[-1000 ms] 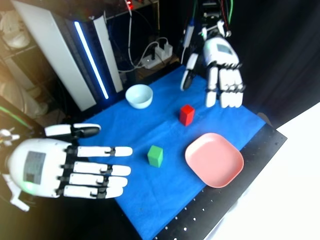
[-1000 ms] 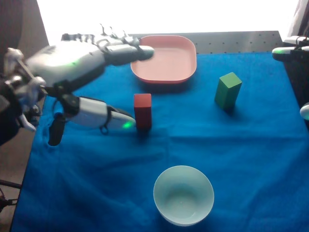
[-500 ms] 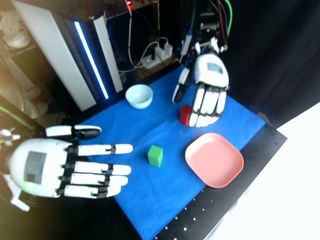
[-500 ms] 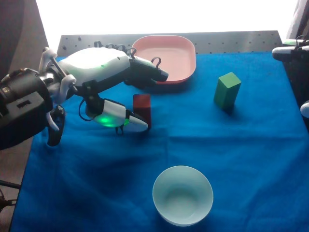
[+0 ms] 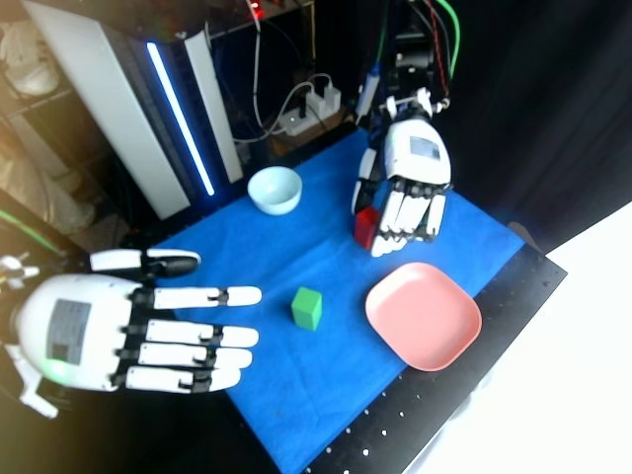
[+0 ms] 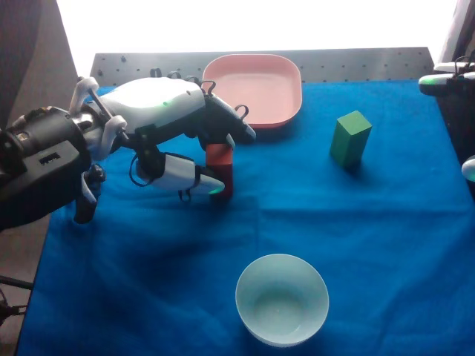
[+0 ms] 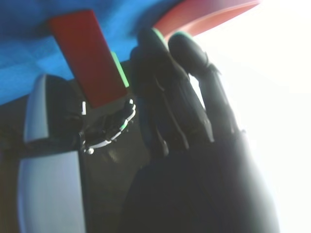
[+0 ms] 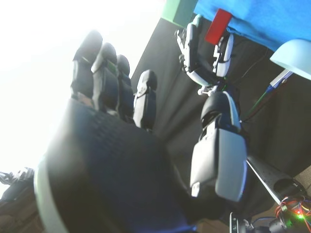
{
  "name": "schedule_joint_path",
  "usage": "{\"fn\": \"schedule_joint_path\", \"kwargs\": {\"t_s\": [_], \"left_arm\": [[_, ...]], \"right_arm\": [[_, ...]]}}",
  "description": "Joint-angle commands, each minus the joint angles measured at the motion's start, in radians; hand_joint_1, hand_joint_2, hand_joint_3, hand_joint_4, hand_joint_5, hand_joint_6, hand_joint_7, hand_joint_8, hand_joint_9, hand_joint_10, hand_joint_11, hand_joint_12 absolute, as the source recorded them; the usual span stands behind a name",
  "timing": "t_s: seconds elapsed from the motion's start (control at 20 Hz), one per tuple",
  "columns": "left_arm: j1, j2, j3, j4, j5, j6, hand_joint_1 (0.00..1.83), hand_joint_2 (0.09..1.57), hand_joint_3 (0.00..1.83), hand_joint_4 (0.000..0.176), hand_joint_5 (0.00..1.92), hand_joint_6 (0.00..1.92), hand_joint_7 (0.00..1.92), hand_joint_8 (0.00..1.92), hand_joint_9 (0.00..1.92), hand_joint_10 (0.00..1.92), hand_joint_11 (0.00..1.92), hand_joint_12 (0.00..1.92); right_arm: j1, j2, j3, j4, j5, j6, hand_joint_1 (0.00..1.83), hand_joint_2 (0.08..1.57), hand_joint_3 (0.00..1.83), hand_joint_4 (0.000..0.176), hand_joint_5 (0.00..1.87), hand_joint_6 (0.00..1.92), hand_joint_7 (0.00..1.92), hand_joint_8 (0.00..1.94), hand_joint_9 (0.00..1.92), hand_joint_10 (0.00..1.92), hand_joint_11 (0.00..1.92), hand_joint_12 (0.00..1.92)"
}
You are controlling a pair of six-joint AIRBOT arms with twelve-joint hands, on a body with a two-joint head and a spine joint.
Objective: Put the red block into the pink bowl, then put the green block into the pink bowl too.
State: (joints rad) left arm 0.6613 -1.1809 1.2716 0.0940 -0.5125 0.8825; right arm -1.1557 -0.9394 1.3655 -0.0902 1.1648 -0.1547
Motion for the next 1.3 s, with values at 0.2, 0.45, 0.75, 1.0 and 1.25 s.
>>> {"fn": "schedule_joint_path", "kwargs": {"t_s": [0.2, 0.45, 0.75, 1.0, 1.25], "left_arm": [[-0.025, 0.002, 0.006, -0.019, -0.127, -0.004, 1.25, 1.12, 0.0, 0.0, 0.99, 0.66, 0.98, 1.2, 0.89, 1.3, 0.79, 1.75], [-0.075, 0.023, 0.016, -0.019, -0.149, -0.003, 1.25, 1.11, 0.0, 0.0, 1.09, 0.62, 0.94, 1.23, 0.8, 0.94, 0.42, 1.55], [-0.202, 0.003, 0.061, -0.044, -0.151, 0.1, 1.23, 1.09, 0.0, 0.0, 1.05, 0.77, 1.03, 1.0, 0.89, 0.63, 0.4, 1.43], [-0.242, -0.081, 0.169, -0.097, -0.097, 0.104, 1.22, 1.11, 0.0, 0.0, 1.05, 0.77, 0.97, 1.11, 0.94, 0.84, 0.7, 1.44], [-0.239, -0.193, 0.312, -0.197, 0.078, 0.204, 0.9, 1.07, 0.0, 0.012, 0.84, 0.39, 1.05, 0.29, 0.8, 0.73, 0.09, 1.72]], "right_arm": [[0.013, -0.001, 0.006, 0.047, 0.112, 0.007, 0.67, 1.05, 0.0, 0.148, 0.41, 0.0, 0.26, 0.0, 0.27, 0.0, 0.0, 0.85], [0.013, -0.003, 0.007, 0.047, 0.112, 0.007, 0.68, 1.05, 0.0, 0.152, 0.43, 0.0, 0.28, 0.0, 0.28, 0.0, 0.0, 0.89], [0.013, -0.014, 0.016, 0.047, 0.112, 0.007, 0.66, 1.05, 0.0, 0.163, 0.42, 0.0, 0.28, 0.0, 0.28, 0.0, 0.0, 0.84], [0.016, -0.028, 0.028, 0.047, 0.112, 0.007, 0.62, 1.07, 0.0, 0.163, 0.43, 0.0, 0.3, 0.0, 0.29, 0.0, 0.0, 0.83], [0.02, -0.043, 0.04, 0.044, 0.112, 0.007, 0.68, 1.06, 0.0, 0.165, 0.43, 0.0, 0.3, 0.0, 0.29, 0.0, 0.0, 0.9]]}}
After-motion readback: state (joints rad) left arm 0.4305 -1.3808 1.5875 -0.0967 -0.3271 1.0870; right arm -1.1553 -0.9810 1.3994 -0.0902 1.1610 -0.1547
